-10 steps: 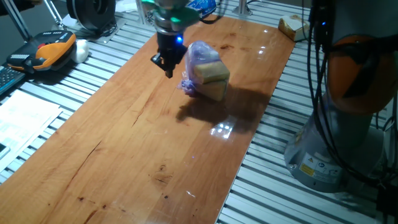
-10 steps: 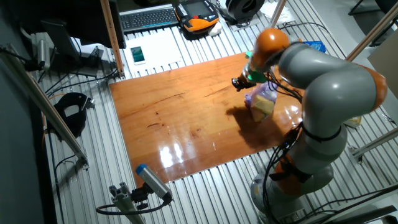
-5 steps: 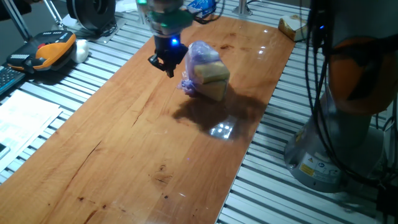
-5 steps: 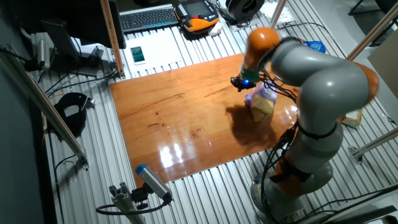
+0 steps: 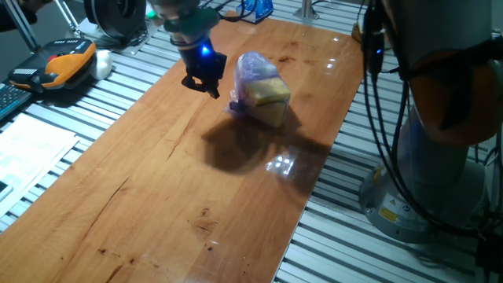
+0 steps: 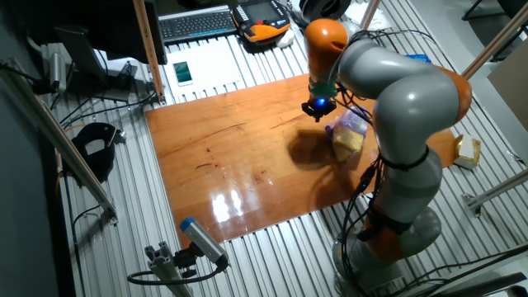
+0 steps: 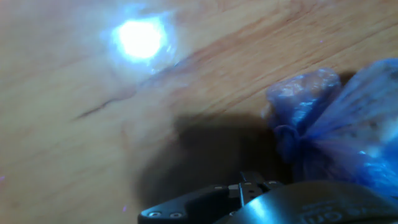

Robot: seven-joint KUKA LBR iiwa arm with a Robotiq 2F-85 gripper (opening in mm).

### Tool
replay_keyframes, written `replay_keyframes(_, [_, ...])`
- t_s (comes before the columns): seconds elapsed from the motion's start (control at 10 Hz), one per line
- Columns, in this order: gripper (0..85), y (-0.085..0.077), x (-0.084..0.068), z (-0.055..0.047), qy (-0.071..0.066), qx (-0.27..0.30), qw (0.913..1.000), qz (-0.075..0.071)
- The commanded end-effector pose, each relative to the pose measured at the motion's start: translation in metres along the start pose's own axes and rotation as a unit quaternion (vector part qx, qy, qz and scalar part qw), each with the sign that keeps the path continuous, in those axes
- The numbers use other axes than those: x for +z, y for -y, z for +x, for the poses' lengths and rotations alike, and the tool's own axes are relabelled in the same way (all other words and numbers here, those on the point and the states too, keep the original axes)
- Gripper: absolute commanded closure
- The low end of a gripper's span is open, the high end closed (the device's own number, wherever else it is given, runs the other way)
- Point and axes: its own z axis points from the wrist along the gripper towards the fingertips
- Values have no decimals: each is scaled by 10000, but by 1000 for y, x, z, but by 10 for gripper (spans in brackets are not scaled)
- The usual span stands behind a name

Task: Pick up a bag of things

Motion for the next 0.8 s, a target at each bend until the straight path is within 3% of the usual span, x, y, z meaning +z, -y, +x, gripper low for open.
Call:
replay_keyframes(0.0, [850, 0, 0, 0, 276, -2454, 9689, 183])
replay_keyframes(0.2, [850, 0, 0, 0, 531, -3007, 9522, 23])
replay_keyframes(0.4, [850, 1, 0, -1, 643, -3488, 9350, 75])
replay_keyframes(0.6, [850, 1, -1, -1, 579, -3541, 9334, -81])
replay_keyframes(0.7, [850, 0, -2, -1, 568, -3538, 9336, -43])
